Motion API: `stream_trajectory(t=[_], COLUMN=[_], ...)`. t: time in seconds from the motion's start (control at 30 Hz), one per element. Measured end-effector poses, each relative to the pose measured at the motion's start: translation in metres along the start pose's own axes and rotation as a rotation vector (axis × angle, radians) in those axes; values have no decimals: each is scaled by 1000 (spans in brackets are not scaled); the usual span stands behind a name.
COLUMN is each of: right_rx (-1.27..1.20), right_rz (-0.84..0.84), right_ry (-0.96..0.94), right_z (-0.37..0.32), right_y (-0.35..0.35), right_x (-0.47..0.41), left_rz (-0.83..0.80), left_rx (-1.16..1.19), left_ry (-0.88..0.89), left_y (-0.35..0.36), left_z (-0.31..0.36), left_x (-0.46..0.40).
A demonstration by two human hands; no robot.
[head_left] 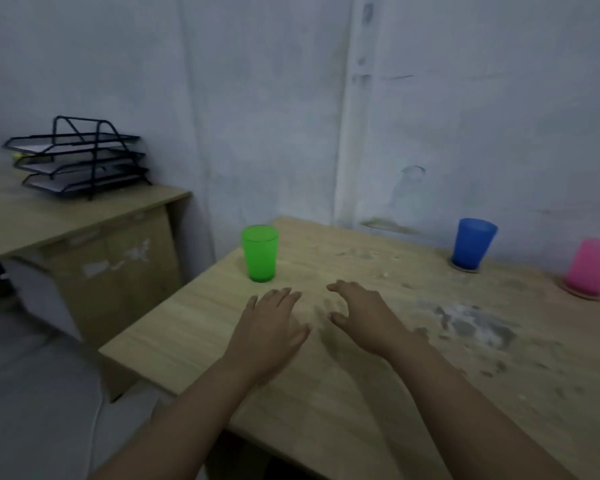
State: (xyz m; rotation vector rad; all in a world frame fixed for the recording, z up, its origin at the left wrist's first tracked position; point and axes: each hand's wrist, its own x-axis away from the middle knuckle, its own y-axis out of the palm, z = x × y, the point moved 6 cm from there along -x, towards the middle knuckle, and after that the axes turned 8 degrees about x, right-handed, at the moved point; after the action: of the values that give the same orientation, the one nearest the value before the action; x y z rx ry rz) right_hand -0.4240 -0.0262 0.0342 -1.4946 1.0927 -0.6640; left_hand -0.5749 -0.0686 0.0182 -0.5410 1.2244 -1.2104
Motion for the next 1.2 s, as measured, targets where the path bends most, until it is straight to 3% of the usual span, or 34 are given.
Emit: stream_trajectory(t=[0.17, 0.43, 0.7, 1.2], right_rx=[13, -94, -159, -649], right_rz=[26, 43, 117, 155], right_ry=[-91, -74, 17, 94], right_z=[-38, -56, -58, -63], right_y=[30, 61, 80, 89], right_x=[-32, -74, -113, -166], left_rz=[87, -86, -144, -124], left_rx=[219, 354, 309, 300], left_ry=[-47, -217, -209, -238], left_y=[-10, 16, 18, 22], left_z=[-40, -78, -76, -81], left_x=[12, 7, 1, 2])
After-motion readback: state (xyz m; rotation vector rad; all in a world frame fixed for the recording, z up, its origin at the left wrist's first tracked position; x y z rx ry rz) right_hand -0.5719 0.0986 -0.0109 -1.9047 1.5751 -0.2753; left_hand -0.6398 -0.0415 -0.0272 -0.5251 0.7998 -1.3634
